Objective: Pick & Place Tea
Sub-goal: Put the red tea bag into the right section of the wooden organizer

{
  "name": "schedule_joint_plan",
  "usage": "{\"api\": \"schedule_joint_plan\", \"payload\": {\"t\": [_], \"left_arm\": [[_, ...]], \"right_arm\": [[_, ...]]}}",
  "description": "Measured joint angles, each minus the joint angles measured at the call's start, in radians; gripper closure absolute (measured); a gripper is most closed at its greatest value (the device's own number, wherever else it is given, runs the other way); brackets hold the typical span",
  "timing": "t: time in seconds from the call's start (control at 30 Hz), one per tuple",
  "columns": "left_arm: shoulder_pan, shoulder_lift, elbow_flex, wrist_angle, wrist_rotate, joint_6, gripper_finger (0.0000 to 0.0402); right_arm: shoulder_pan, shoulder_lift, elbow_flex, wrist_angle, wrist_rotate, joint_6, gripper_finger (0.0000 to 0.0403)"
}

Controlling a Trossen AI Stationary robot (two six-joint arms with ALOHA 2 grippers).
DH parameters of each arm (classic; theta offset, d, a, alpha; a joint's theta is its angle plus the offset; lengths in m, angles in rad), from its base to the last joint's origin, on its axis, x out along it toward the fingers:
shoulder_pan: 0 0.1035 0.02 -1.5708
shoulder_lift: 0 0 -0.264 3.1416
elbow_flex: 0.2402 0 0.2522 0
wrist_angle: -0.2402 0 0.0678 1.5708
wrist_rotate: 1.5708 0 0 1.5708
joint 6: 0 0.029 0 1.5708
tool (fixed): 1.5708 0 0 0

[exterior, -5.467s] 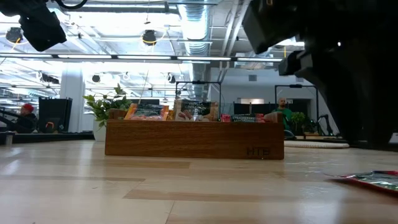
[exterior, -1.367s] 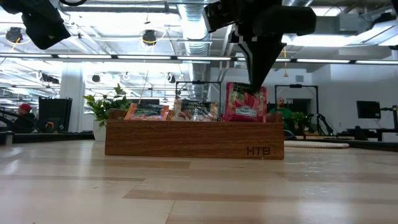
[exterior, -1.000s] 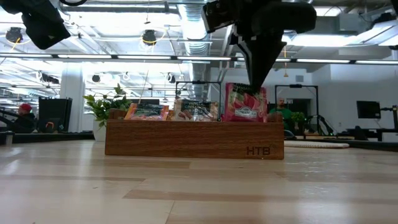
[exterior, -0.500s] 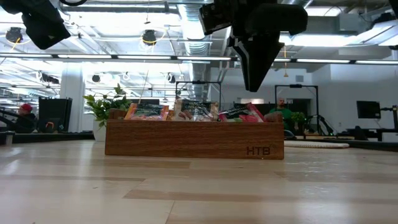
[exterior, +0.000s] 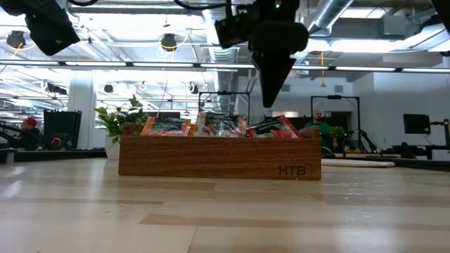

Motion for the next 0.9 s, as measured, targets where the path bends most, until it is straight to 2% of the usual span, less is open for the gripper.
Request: {"api": "schedule_joint_plan", "payload": {"t": [0.2, 0.67, 0.9], "left_arm": [[0.000, 0.000, 0.000, 0.000, 0.000, -0.020, 0.0276], [0.000, 0.000, 0.000, 0.000, 0.008, -0.006, 0.0276], [0.000, 0.000, 0.000, 0.000, 0.008, -0.002, 0.0276]], "right_arm": [[-0.039, 0.001, -0.020, 0.007, -0.055, -0.023, 0.0367], [-0.034, 0.019, -0.021, -0.013, -0.080, -0.028, 0.0400], [-0.026, 0.053, -0.018, -0.021, -0.104, -0.026, 0.0400]]}}
